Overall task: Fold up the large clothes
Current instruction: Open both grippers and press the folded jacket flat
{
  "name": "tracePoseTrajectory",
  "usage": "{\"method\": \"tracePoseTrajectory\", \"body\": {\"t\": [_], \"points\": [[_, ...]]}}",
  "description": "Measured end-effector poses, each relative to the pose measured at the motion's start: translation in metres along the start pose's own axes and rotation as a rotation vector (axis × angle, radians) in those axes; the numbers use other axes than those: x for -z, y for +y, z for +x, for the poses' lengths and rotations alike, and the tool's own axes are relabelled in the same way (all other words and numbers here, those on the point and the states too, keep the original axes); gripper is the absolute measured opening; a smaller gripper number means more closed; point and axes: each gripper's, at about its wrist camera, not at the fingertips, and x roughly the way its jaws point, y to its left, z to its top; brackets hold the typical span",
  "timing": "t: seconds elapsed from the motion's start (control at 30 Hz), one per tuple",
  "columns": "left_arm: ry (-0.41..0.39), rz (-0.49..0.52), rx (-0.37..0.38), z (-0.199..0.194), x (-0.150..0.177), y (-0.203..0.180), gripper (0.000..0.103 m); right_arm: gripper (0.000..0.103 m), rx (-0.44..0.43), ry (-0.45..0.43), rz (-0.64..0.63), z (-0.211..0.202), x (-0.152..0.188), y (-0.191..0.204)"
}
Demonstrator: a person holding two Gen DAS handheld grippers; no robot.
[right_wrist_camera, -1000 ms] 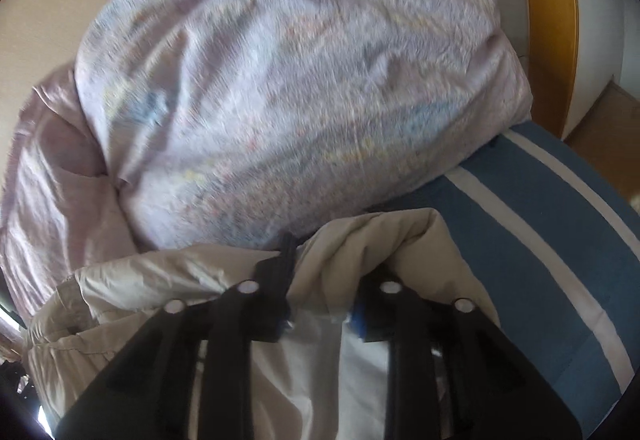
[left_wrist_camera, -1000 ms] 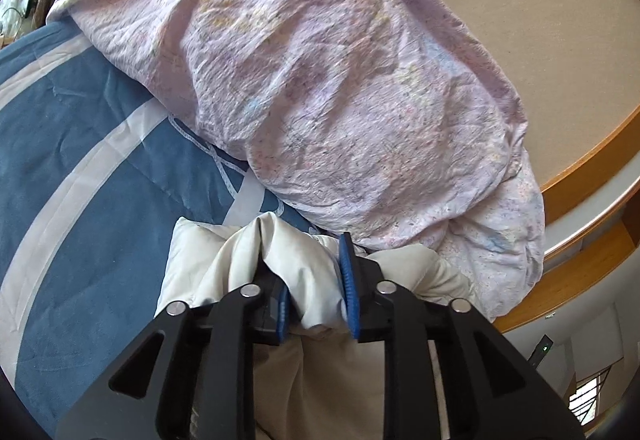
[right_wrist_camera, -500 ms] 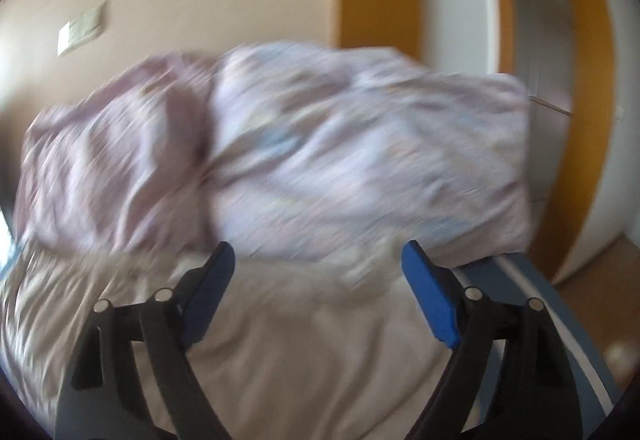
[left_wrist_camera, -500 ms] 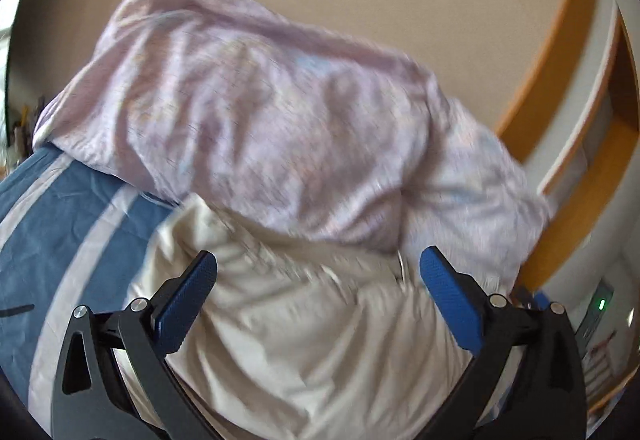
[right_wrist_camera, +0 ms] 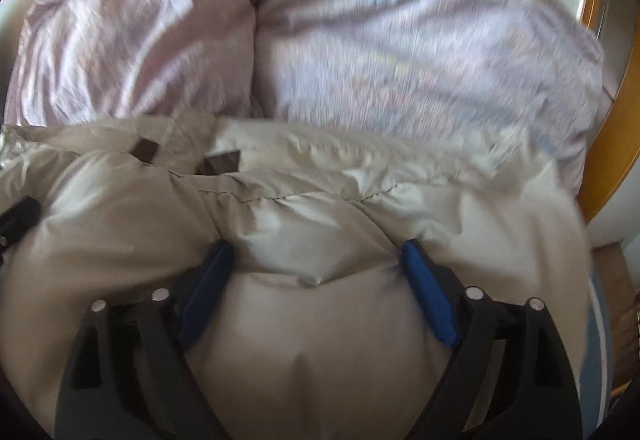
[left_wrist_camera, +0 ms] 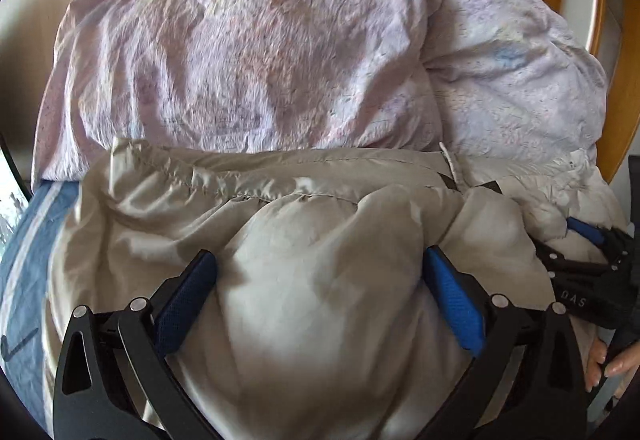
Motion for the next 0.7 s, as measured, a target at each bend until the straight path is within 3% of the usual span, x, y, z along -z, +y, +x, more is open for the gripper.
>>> {"method": "tracePoseTrajectory", "body": {"t": [0.27,0.43,0.57,0.63,0.7], "points": [[0.015,-0.054,0.011,0.03,0.001,0.008,0.102,0.093,0.014,0.01,-0.01,0.026,0.003,0.004],[0.015,-0.037,-0.028,0.038,0.004,0.0,0.102,0.094,0.014,0.005,-0.003,0.03,0.004,0.004],[0.049,-0.09,0.023,0.015,0.002,0.011,0.102,0.088,-0.054,-0.046,0.037,-0.003,0.008,-0.025],[-0.013,-0.107,0.029,-0.009,-0.001,0.022,0.102,0.088,-0.061,-0.12,0.099,-0.03,0.008,-0.05],[-0.066,-0.092,-0.023,-0.02,-0.007,0.03,0.102,0.088,-0.017,-0.17,0.163,-0.046,0.004,-0.078]]}}
